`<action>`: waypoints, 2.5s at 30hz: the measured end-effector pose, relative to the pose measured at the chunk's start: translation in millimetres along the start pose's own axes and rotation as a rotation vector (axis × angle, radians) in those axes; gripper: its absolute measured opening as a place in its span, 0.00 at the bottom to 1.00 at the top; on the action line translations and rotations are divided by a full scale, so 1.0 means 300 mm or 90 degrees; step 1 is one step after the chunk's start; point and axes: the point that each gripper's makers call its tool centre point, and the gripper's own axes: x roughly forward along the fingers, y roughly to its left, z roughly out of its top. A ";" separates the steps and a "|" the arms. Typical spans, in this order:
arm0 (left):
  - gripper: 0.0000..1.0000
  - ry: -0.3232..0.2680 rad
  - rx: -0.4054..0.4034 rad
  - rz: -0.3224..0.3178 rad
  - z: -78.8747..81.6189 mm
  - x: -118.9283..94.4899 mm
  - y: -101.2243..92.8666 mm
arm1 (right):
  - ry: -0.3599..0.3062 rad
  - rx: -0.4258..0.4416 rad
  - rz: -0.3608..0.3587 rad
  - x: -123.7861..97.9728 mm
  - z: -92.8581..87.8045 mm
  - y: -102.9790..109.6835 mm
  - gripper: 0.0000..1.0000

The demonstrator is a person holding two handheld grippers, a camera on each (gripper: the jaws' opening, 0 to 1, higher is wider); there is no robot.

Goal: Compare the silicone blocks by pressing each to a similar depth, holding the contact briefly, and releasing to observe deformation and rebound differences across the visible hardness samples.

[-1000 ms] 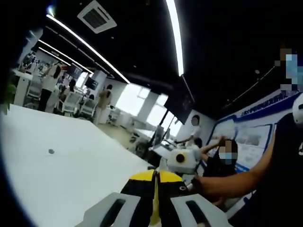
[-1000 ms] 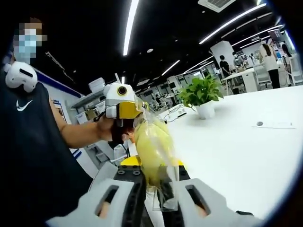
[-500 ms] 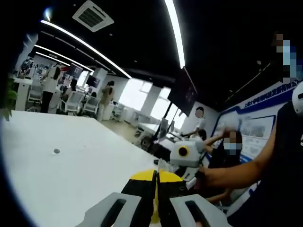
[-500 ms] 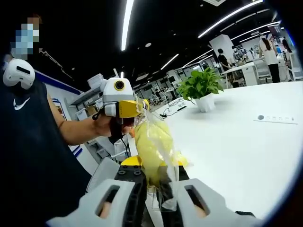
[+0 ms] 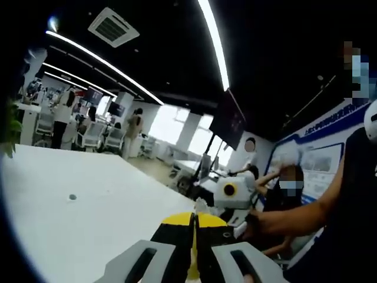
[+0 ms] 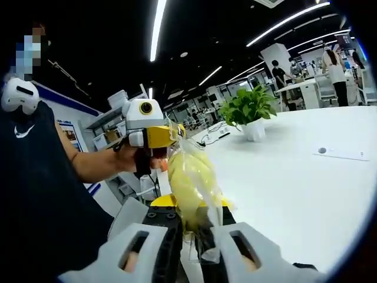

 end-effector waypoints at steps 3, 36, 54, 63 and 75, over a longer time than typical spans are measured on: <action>0.00 0.002 -0.015 -0.009 -0.001 -0.003 -0.010 | -0.010 0.019 0.004 -0.002 -0.003 0.010 0.02; 0.00 0.021 -0.032 -0.007 -0.026 0.007 -0.019 | -0.033 -0.001 -0.016 0.000 -0.034 -0.006 0.12; 0.00 0.013 -0.047 -0.004 -0.027 0.049 -0.016 | -0.073 -0.076 -0.172 -0.053 -0.003 -0.126 0.75; 0.00 -0.007 -0.077 -0.001 -0.030 0.071 -0.001 | -0.089 -0.097 -0.266 -0.148 0.000 -0.184 0.96; 0.00 0.001 -0.122 0.020 -0.141 0.119 0.032 | -0.080 -0.058 -0.354 -0.294 -0.122 -0.216 0.96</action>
